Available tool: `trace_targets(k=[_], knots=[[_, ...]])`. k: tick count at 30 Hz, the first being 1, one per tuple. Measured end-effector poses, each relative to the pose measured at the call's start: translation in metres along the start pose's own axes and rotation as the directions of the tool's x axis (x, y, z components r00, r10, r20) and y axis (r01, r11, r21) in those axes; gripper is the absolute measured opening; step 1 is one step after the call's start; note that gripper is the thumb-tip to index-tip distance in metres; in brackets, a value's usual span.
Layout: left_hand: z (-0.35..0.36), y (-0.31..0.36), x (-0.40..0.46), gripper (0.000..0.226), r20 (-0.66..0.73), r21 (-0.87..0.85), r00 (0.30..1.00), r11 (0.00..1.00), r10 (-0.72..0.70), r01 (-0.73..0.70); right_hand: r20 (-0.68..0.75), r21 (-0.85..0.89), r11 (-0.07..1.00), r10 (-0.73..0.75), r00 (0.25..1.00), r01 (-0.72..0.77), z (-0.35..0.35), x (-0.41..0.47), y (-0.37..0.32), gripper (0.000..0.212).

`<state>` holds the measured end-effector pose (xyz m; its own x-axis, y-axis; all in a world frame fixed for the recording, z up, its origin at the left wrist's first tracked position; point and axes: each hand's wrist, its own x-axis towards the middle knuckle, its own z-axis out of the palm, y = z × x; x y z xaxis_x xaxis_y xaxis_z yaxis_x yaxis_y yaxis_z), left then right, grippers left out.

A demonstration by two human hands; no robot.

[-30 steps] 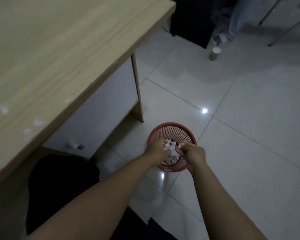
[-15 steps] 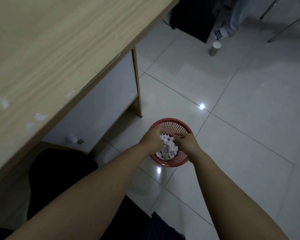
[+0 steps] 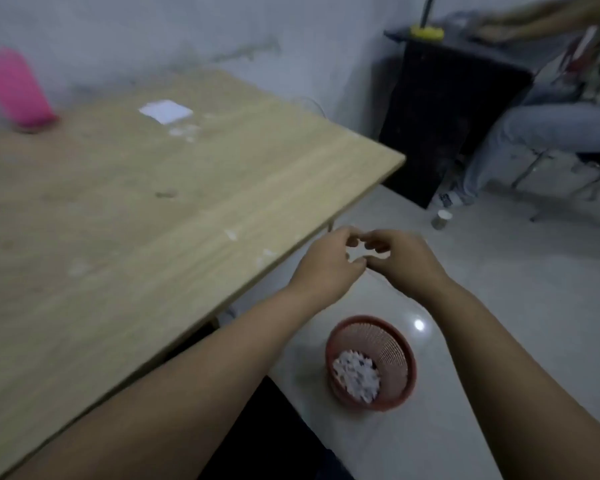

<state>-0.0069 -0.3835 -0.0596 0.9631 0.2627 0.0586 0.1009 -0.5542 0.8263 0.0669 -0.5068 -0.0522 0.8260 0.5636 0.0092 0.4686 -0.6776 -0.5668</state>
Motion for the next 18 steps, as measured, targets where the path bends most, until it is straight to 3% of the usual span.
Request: trace_targets(k=[4,8,18], knots=[[-0.08,0.029,-0.029,0.034,-0.26,-0.071,0.964,0.994,0.059,-0.079,-0.093,0.055,0.979,-0.19,0.977,0.195,-0.013,0.015,-0.092,0.032],[-0.172,0.027,-0.071,0.041,-0.456,-0.038,0.889,0.997,0.046,-0.071,-0.085,0.081,0.915,-0.389,0.917,0.396,0.0,0.023,-0.187,0.032],[-0.352,-0.038,-0.225,0.04,-0.796,0.137,0.604,0.963,-0.034,0.233,0.076,0.19,0.655,-0.752,0.654,0.731,0.089,-0.004,-0.41,0.033]])
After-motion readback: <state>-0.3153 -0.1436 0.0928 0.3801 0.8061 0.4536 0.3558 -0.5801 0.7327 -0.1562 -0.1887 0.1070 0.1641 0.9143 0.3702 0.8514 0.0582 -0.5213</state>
